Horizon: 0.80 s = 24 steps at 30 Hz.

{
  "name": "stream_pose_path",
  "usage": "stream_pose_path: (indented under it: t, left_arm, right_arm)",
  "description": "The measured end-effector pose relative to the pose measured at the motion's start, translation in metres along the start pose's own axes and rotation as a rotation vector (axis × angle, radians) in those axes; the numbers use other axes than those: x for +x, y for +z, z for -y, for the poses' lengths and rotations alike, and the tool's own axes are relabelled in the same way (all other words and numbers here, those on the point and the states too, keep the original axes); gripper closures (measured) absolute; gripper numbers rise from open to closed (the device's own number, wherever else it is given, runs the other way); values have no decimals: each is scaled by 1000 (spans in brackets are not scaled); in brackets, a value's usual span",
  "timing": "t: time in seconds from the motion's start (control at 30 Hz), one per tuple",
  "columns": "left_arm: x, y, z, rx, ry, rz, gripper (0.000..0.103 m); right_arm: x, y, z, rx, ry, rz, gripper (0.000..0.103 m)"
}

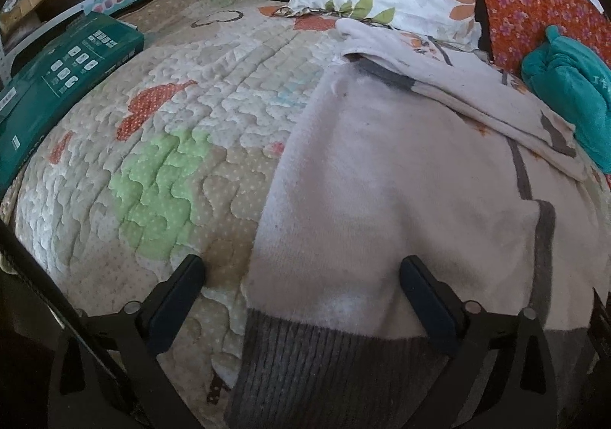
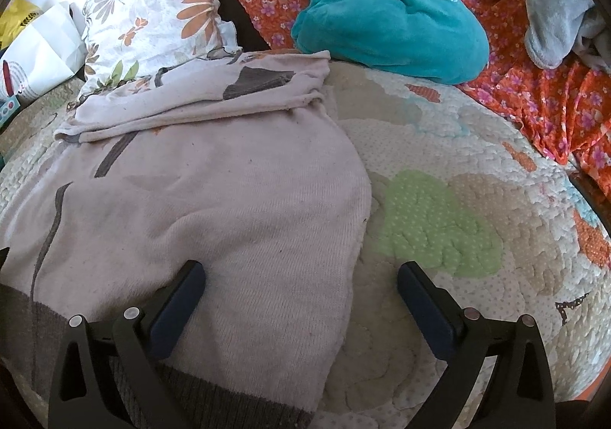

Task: Fold small clothes
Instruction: 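Move both grippers to the grey hem of the cardigan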

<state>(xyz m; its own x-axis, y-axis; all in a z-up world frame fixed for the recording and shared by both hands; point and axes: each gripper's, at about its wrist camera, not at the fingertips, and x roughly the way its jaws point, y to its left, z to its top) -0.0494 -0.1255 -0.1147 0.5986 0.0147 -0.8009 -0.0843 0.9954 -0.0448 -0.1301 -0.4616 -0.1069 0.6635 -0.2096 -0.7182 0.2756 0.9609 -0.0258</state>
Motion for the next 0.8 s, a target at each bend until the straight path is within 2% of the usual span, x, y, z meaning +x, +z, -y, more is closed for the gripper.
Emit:
stream_pose_path:
  t: [0.1, 0.23, 0.33, 0.4, 0.6, 0.63, 0.8]
  left_arm:
    - [-13, 2, -2, 11, -21, 34, 8]
    - [-23, 10, -10, 32, 38, 98, 8]
    - [-16, 17, -30, -22, 62, 76, 8]
    - [-8, 18, -54, -96, 70, 43, 8]
    - [24, 11, -107, -219, 126, -47, 8]
    - [28, 10, -111, -234, 120, -50, 4]
    - [30, 3, -103, -156, 111, -34, 0]
  right_arm:
    - [0, 0, 0, 1, 1, 1, 1]
    - [0, -1, -1, 2, -1, 1, 1]
    - [0, -1, -1, 2, -1, 1, 1]
    - [0, -1, -1, 2, 0, 0, 1]
    - [-2, -1, -2, 3, 2, -9, 1]
    - [-2, -1, -2, 2, 3, -15, 1]
    - [-7, 2, 0, -16, 27, -93, 1]
